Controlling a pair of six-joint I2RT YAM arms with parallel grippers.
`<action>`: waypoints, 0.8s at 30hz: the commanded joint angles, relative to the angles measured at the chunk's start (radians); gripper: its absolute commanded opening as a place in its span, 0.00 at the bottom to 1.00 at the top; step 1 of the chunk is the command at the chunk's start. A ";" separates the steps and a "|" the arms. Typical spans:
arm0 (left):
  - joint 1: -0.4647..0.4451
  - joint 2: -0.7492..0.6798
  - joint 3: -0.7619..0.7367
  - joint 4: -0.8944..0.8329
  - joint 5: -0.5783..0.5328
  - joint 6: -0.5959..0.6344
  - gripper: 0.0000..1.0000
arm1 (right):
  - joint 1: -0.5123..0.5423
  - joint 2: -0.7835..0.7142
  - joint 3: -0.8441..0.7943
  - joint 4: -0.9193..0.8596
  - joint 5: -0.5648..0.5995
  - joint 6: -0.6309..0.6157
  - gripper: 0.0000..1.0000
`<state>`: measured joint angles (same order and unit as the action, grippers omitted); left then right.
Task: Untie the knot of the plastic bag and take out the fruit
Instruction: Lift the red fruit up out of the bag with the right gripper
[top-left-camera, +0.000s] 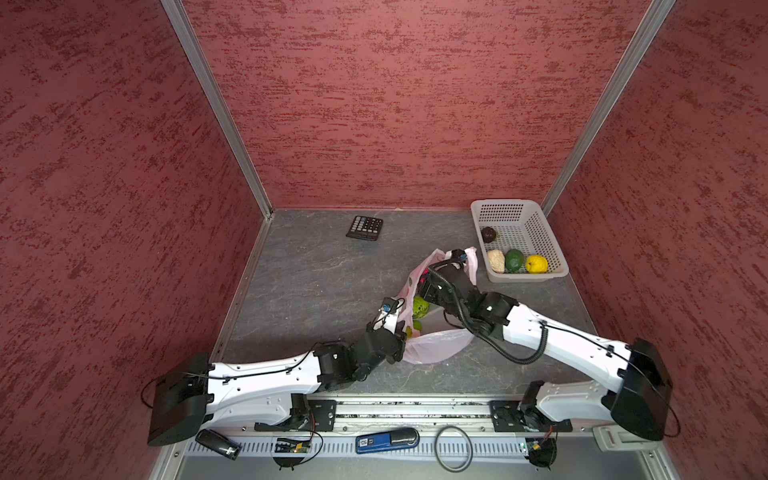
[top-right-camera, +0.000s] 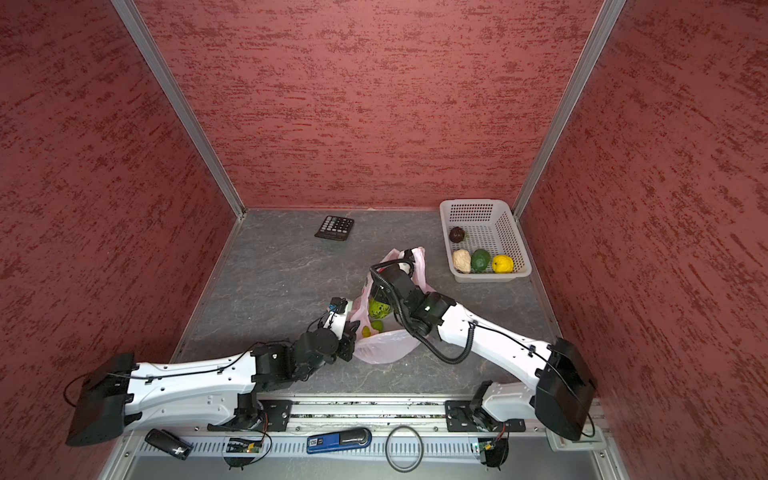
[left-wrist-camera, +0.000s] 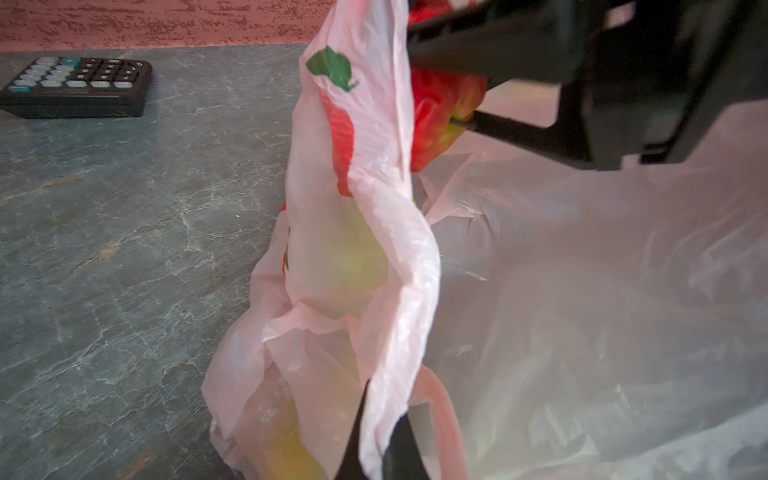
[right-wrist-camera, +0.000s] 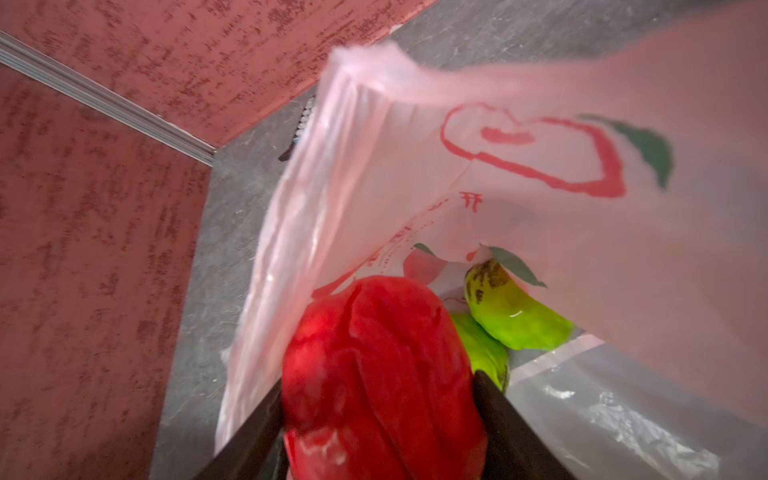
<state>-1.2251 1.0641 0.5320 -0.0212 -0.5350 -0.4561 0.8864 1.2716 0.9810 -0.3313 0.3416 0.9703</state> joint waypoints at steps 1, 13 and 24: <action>0.019 0.007 0.029 0.001 -0.042 -0.006 0.00 | 0.018 -0.064 0.007 -0.027 -0.027 0.028 0.49; 0.103 0.039 0.074 0.011 0.002 0.052 0.00 | 0.051 -0.111 0.075 -0.031 -0.047 -0.093 0.49; 0.103 0.034 0.082 0.000 0.009 0.057 0.00 | 0.011 -0.077 0.363 -0.174 0.005 -0.195 0.51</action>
<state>-1.1267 1.1000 0.5892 -0.0257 -0.5312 -0.4126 0.9207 1.1839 1.2835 -0.4450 0.3092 0.8200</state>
